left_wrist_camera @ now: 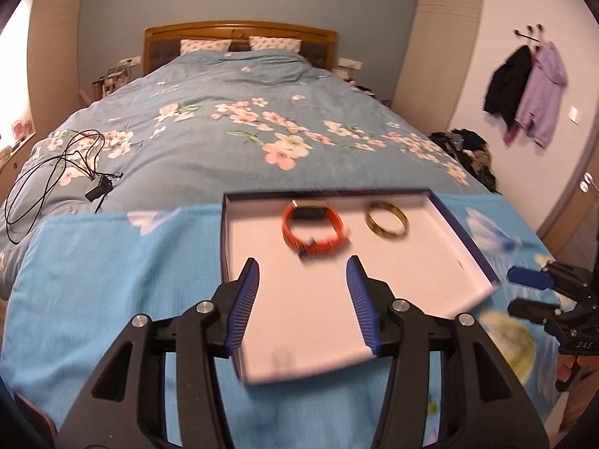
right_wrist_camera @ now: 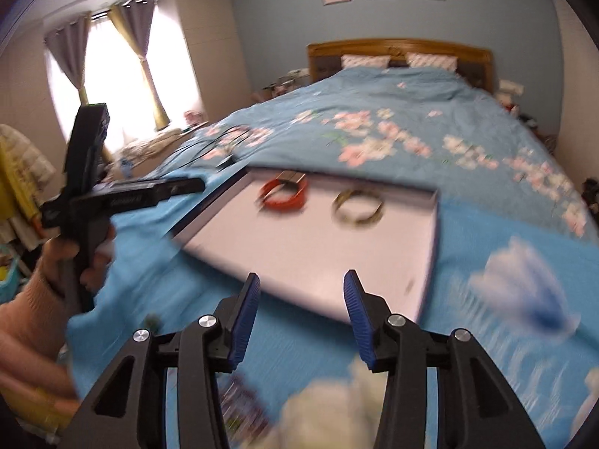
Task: Organize jewelry
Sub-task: 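Carry both items into the box lid and open both tools, then grasp the crystal bead bracelet with the right tool while the left tool reaches the pink ring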
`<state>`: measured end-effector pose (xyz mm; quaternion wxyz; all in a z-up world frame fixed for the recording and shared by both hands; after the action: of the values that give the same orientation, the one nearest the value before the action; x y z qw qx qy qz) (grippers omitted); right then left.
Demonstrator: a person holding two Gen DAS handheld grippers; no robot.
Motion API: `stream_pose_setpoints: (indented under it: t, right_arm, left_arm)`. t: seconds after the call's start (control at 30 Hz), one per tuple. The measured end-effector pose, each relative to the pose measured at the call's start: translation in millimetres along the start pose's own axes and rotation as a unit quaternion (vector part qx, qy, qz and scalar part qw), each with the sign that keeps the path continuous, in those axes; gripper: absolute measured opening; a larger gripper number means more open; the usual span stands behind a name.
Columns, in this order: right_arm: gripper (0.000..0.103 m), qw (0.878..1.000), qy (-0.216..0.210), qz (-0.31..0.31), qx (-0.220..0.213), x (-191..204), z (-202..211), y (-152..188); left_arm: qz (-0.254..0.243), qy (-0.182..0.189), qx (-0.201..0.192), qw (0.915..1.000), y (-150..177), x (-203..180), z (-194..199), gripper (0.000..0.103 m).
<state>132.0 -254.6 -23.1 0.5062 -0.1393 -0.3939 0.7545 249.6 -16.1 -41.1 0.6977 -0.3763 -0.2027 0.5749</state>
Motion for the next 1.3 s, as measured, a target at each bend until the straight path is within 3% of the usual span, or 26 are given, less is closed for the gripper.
stream_pose_setpoints:
  t: [0.17, 0.37, 0.47, 0.63, 0.8, 1.3]
  right_arm:
    - [0.044, 0.999, -0.024, 0.016, 0.029, 21.9, 12.1, 42.8]
    - [0.042, 0.998, -0.023, 0.014, 0.055, 36.0, 8.8, 67.8]
    - [0.034, 0.998, -0.016, 0.001, 0.062, 34.9, 7.1, 74.7]
    - [0.009, 0.998, -0.014, -0.016, 0.065, 32.7, 7.5, 83.0]
    - [0.008, 0.999, -0.005, -0.019, 0.051, 34.7, 15.0, 86.8]
    - [0.008, 0.999, -0.043, 0.002, -0.019, 62.8, 48.1, 54.2]
  left_arm:
    - [-0.014, 0.014, 0.006, 0.9998, 43.1, -11.5, 31.8, 0.05]
    - [-0.025, 0.03, 0.011, 0.9992, 84.9, -27.8, 52.7, 0.051]
    - [-0.033, 0.034, 0.01, 0.9988, 95.8, -35.8, 59.4, 0.053]
    - [-0.034, 0.039, 0.016, 0.9985, 107.4, -43.7, 62.6, 0.054]
    - [-0.036, 0.049, 0.027, 0.9978, 117.6, -48.5, 62.4, 0.054]
    - [-0.081, 0.081, 0.033, 0.9928, 131.1, -73.1, 67.9, 0.054]
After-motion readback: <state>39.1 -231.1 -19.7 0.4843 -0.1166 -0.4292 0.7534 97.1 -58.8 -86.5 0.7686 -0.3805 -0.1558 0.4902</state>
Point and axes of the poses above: each gripper's, at about its wrist camera, not at the fingertips, and z roughly against the way its jaws point, x to its left, y to its underside, the point moved 2 cm from there along -z, roughly the way its jaws point, and after that the axes turned 1 degree about y, right-handed, at the moved point
